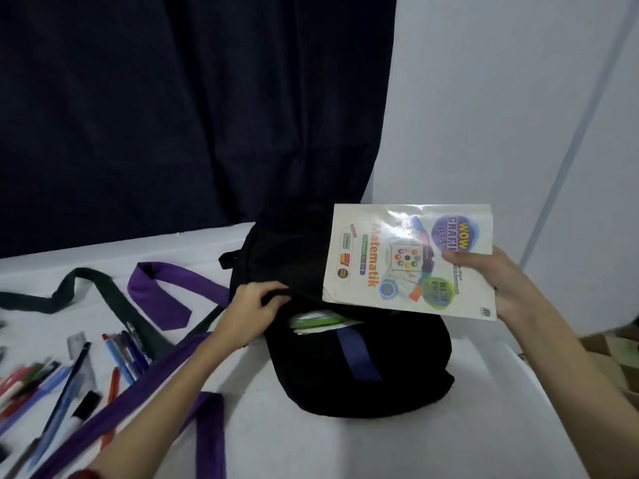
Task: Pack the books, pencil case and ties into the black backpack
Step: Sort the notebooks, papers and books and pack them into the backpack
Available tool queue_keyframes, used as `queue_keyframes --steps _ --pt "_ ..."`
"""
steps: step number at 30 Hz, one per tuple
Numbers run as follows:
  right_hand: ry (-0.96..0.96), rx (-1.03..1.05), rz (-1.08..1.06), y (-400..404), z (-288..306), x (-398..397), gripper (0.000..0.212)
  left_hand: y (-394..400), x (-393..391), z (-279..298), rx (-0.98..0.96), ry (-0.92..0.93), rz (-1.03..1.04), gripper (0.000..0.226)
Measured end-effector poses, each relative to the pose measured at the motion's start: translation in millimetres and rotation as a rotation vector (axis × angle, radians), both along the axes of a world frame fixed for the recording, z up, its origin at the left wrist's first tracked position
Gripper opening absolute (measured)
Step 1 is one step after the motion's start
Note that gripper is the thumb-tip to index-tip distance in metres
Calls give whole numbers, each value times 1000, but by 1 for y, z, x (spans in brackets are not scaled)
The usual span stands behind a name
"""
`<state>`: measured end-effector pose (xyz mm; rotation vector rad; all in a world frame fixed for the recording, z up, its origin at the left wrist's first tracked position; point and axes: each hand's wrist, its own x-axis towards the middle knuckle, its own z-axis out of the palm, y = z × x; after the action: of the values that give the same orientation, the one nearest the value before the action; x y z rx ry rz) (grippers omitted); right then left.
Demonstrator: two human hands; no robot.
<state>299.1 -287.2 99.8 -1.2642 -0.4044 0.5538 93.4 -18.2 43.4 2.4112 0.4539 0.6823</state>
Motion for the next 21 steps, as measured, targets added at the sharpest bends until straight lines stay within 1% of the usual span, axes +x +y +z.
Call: queue_keyframes --steps 2,4,6,8,10,11,13,14,15,16,19,21 --pt "28 29 69 4 1 4 25 11 4 16 -174 -22 97 15" --pt "50 61 127 8 2 7 29 21 8 27 -404 -71 118 17" --pt "65 88 176 12 4 9 29 28 10 41 -584 -177 82 23" --pt "62 93 215 15 4 12 27 32 11 61 -650 -209 -1 24" --pt "37 80 272 17 4 17 29 36 15 86 -632 -148 -97 23" --pt "18 65 319 18 3 21 35 36 17 99 -622 -88 -144 26" --pt "-15 25 420 21 2 29 54 37 23 125 -580 58 -238 25" --pt "-27 1 465 23 1 33 63 37 28 135 -519 115 -263 20" --pt "-42 -25 500 25 0 37 68 38 34 145 -442 139 -258 18" --pt "-54 -56 524 28 -1 41 71 39 41 154 -373 115 -225 17" --pt "-72 -117 520 36 -5 47 78 48 65 178 -267 -151 -25 13" --pt "-44 -131 493 40 -8 50 86 57 78 192 -158 -283 135 9"
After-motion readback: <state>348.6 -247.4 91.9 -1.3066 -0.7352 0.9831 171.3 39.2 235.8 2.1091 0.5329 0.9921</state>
